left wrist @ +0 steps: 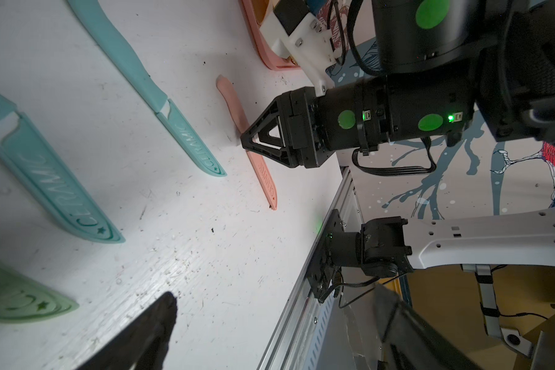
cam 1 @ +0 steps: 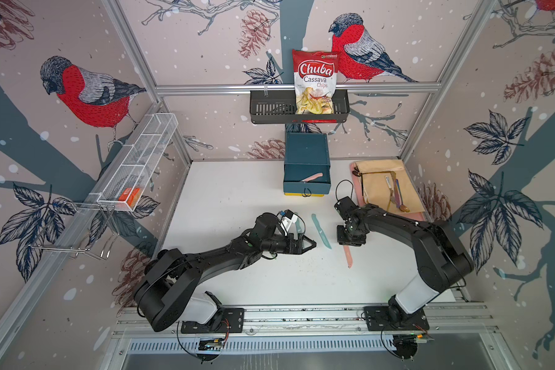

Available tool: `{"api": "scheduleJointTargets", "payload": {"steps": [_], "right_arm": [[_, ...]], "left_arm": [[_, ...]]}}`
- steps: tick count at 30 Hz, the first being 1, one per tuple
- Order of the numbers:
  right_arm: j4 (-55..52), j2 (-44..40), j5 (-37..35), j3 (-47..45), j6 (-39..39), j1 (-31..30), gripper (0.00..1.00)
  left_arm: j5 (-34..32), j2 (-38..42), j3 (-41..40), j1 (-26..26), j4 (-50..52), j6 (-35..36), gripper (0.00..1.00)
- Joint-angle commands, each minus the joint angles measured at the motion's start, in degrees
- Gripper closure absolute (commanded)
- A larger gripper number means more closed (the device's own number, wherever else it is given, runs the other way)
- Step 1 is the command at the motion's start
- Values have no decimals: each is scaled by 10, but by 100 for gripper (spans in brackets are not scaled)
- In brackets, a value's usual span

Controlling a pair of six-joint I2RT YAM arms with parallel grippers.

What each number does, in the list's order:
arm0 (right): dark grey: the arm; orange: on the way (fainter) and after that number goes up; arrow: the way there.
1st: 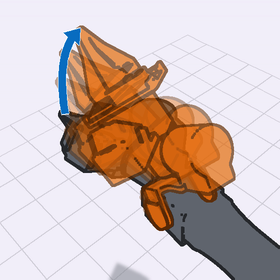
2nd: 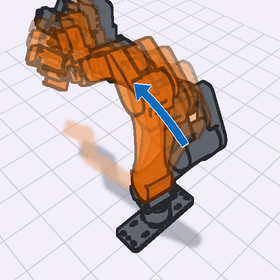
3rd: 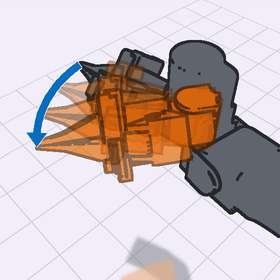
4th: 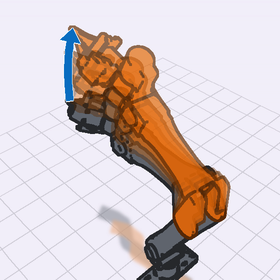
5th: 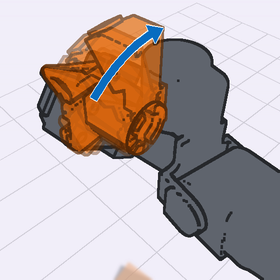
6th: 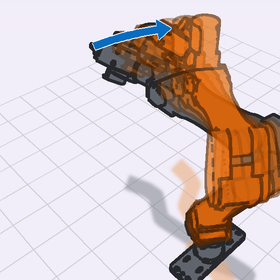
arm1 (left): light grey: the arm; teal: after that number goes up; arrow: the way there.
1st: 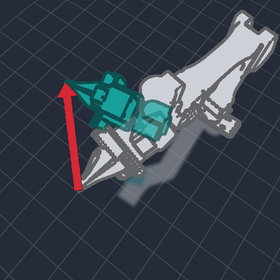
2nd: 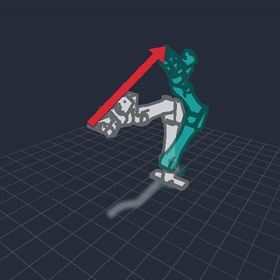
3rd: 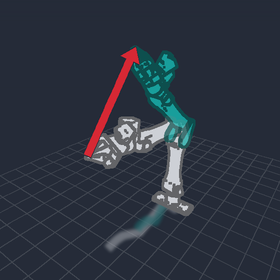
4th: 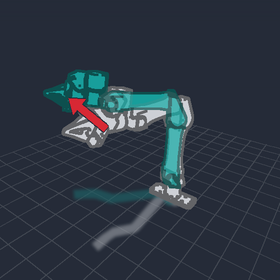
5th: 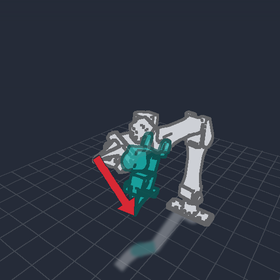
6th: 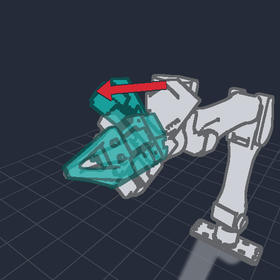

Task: Place the fruit knives into the drawer by color
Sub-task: Pick up the fruit knife from the center of the board.

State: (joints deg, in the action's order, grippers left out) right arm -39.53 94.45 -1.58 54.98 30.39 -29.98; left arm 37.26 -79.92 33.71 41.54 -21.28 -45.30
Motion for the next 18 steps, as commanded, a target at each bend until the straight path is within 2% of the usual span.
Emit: {"api": "scheduleJointTargets", "payload": {"steps": [1,7,15,18], "right_arm": [[-13,7,-8,11,5,0,62],[-8,30,1,15,-2,0,70],[-6,34,10,1,-7,3,75],[-3,40,11,-1,-9,4,80]], "left_arm": [[0,0,4,2,-32,-4,3],[0,-2,13,2,-18,6,3],[-3,0,11,2,-18,7,3],[-2,-5,15,2,-18,8,3]]}}
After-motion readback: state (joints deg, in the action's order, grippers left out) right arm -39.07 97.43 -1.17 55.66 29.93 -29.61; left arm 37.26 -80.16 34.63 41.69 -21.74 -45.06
